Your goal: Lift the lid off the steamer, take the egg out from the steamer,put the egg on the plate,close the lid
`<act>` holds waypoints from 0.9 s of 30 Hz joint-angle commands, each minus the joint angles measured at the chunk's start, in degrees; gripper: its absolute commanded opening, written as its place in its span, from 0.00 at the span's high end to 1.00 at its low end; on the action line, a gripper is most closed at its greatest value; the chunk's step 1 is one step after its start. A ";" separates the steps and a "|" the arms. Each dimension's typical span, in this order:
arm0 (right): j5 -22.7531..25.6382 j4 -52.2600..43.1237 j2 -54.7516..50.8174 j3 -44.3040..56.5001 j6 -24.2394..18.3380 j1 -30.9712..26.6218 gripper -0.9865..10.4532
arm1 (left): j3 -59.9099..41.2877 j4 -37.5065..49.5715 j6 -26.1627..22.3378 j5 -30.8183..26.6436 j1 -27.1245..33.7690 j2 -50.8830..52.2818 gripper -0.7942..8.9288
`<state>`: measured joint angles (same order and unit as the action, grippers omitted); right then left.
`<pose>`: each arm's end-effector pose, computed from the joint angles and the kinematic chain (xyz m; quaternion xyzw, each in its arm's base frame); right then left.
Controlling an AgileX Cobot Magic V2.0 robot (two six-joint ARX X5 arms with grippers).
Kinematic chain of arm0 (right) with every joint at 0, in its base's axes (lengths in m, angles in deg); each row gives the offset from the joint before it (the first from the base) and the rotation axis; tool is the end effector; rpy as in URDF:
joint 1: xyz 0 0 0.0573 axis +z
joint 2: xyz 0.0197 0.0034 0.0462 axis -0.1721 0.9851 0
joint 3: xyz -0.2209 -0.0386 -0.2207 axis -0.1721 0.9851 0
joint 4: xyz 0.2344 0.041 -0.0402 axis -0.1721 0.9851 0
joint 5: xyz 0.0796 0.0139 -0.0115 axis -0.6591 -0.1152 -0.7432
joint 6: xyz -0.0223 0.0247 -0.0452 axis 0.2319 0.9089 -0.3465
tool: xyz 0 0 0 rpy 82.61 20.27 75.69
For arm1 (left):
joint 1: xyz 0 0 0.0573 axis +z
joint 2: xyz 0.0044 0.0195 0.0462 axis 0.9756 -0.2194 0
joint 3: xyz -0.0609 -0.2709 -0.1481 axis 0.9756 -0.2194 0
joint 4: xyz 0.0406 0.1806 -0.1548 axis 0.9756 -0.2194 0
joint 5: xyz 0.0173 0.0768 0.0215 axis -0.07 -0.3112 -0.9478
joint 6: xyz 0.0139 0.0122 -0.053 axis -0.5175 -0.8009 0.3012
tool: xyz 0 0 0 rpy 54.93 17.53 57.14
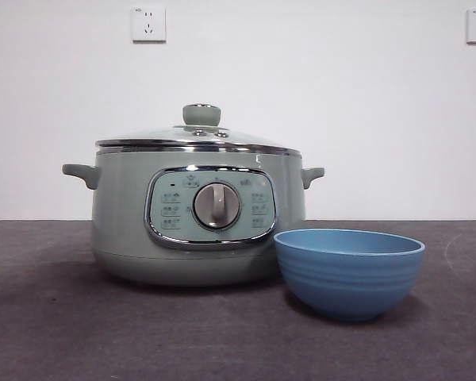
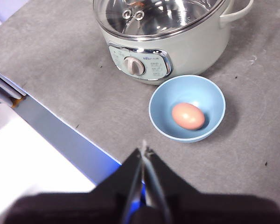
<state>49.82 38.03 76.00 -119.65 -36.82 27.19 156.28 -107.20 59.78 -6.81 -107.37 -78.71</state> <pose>0.0227 0.0236 0.3434 -0.0132 0.3286 0.3494 0.8774 0.0639 -0.0453 0.4197 0.0736 0.3995 -0.3356 0.8499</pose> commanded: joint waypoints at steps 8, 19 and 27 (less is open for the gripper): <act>0.15 -0.17 0.02 -0.11 0.37 0.07 0.91 | -0.31 0.33 -0.22 -0.15 -0.02 0.15 0.92; 0.15 -0.17 0.02 -0.11 0.37 0.07 0.91 | -0.31 0.31 -0.17 -0.20 -0.02 0.15 0.92; 0.13 -0.20 0.02 -0.11 0.37 0.07 0.91 | -1.33 16.96 -10.45 -2.43 3.76 2.45 0.92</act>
<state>49.84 38.09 76.03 -119.65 -36.82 27.19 155.63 -95.85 55.76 -9.65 -104.88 -77.49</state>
